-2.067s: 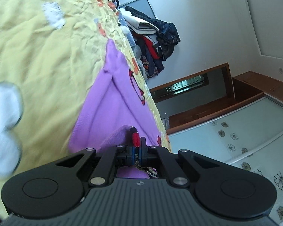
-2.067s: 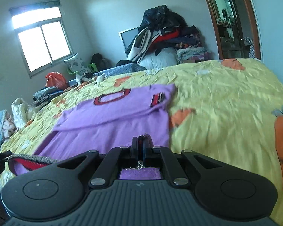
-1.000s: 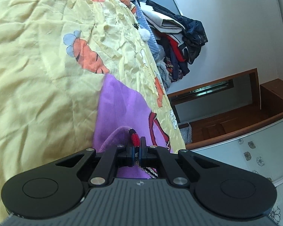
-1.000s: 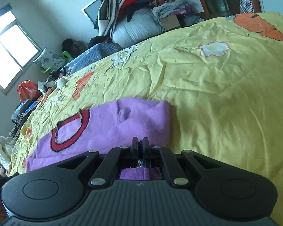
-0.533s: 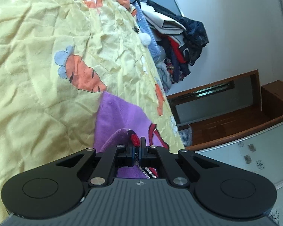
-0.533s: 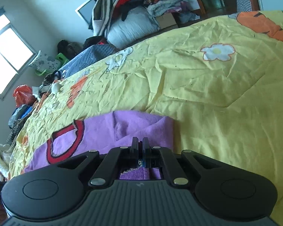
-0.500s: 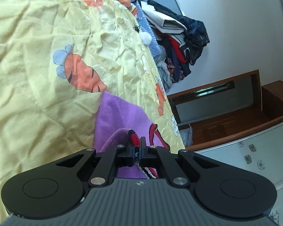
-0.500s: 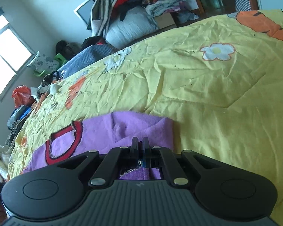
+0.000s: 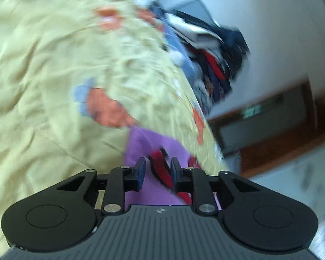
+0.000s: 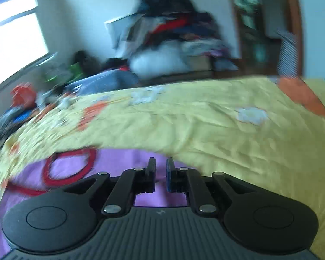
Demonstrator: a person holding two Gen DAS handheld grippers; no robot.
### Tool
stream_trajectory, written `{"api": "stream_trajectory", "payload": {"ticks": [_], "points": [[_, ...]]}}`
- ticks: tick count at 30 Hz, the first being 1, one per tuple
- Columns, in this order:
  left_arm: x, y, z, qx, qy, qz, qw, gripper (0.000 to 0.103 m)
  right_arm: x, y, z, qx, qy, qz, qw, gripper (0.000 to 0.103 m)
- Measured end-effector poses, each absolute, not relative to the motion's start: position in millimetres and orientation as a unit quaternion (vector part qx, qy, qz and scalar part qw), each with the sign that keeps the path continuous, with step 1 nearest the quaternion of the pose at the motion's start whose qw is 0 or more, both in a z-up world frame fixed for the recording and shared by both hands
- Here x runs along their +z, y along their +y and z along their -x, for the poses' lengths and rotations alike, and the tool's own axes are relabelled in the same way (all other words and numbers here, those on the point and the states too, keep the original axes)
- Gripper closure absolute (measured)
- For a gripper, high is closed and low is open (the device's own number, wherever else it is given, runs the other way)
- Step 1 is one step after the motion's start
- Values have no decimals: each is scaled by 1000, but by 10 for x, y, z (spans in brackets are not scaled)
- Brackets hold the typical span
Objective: Fold small clothes
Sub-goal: 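Lift the hem with both grippers and fold it up onto the collar, then lay the hem down on the sweater and open both grippers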
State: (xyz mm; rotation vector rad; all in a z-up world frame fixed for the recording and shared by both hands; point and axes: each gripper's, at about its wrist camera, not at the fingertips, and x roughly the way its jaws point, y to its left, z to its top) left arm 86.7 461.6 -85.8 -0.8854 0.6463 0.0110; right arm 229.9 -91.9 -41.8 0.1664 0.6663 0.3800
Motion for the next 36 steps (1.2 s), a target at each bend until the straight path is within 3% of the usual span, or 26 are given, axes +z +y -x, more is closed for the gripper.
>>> {"api": "stream_trajectory", "payload": {"ticks": [3,8,10,14,18,19,20,21,22,27,29,30,34,36], "points": [[-728,4079,-942,-13,333,311,890,63,-511,-525,-2269,206,351,-9,913,94],[-951,3581,-1354,37,373,199,905,63,-836,-128,-2501,189,377,71,904,95],[-982,3565,-1429,62,367,159,915,67,-841,-127,-2592,168,376,72,909,95],[-1018,3781,-1506,86,372,179,907,88,-908,-147,-2721,125,367,96,917,95],[-869,3873,-1459,107,366,206,901,91,-731,-102,-2547,111,353,110,922,90],[-793,3809,-1382,111,356,193,908,82,-663,-81,-2421,124,343,105,925,83],[-725,3742,-1297,108,344,182,915,60,-619,-53,-2319,133,338,98,926,75],[-675,3661,-1220,97,334,178,921,44,-590,-10,-2215,147,338,87,926,51],[-644,3561,-1149,85,326,176,925,39,-588,52,-2118,163,336,76,925,32],[-773,3008,-1052,60,338,130,930,34,-823,517,-1824,205,347,109,909,31],[-935,2966,-1088,83,352,107,926,34,-942,525,-1821,196,337,128,912,19],[-985,2969,-1067,90,343,91,931,30,-968,416,-1893,175,339,119,917,6],[-1028,3125,-998,87,338,68,935,30,-980,-7,-2079,171,358,72,915,6],[-932,3168,-948,106,350,78,928,35,-846,-57,-1952,155,347,77,922,9]]}}
